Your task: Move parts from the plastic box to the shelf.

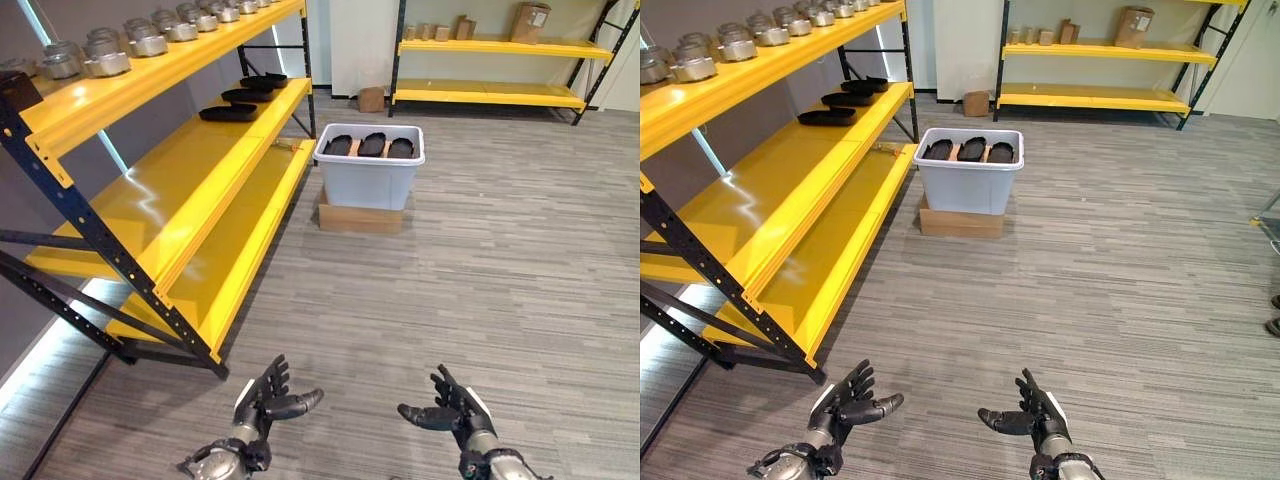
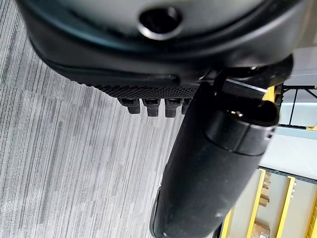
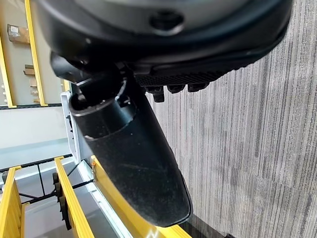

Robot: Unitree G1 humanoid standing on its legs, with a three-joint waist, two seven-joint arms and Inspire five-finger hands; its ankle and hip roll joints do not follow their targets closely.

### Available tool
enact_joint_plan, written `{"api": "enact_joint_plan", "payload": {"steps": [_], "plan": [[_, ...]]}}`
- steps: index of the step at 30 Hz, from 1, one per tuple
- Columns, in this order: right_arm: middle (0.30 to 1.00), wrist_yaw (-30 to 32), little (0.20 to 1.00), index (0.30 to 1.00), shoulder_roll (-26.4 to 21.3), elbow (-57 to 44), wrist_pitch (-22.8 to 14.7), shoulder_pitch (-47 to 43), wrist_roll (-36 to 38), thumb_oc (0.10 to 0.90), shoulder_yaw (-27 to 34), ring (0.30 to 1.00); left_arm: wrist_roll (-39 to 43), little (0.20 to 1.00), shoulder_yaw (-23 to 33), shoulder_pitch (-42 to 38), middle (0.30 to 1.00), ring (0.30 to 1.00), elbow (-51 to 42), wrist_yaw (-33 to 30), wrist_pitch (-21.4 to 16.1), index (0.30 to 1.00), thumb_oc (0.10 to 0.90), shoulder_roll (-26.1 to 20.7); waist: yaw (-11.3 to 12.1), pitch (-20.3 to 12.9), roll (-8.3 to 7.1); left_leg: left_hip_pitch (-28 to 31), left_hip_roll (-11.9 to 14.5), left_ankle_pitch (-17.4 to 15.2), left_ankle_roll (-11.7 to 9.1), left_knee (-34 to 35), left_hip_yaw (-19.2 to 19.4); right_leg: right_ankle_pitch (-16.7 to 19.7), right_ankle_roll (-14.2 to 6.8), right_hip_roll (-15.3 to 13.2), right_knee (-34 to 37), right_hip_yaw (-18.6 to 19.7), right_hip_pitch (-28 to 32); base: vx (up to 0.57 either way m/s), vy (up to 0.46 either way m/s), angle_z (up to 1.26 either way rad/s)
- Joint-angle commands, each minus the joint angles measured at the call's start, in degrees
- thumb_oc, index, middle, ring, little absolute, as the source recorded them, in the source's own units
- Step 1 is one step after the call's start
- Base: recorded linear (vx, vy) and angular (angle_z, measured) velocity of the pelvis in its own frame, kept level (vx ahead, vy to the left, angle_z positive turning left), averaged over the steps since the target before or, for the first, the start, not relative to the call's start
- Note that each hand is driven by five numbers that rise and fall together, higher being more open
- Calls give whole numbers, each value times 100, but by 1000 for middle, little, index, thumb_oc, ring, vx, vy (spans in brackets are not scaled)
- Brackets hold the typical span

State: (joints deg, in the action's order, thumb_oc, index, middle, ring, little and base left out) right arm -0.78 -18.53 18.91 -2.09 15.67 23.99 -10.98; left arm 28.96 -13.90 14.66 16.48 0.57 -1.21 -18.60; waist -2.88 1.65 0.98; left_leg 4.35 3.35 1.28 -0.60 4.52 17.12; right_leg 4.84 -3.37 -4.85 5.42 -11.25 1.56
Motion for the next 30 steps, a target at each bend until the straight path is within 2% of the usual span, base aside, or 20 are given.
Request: {"api": "enact_joint_plan", "payload": {"steps": [1, 30], "plan": [[1000, -76, 1000, 1000, 5, -282, -490, -477, 227, 900, 25, 1000, 164, 1000, 163, -395, 1000, 1000, -237, 97, -470, 1000, 900, -16, 7, -51, -223, 50, 314, -20, -261, 48, -45, -247, -432, -322, -42, -76, 351, 0, 0, 0], [1000, -68, 1000, 1000, 11, -261, -458, -499, 263, 900, 0, 1000, 58, 1000, 160, -415, 1000, 1000, -257, 102, -449, 1000, 900, -69, 1, -56, -247, 82, 309, -60, -253, 48, -27, -241, -439, -320, -42, -47, 367, 0, 0, 0]]}}
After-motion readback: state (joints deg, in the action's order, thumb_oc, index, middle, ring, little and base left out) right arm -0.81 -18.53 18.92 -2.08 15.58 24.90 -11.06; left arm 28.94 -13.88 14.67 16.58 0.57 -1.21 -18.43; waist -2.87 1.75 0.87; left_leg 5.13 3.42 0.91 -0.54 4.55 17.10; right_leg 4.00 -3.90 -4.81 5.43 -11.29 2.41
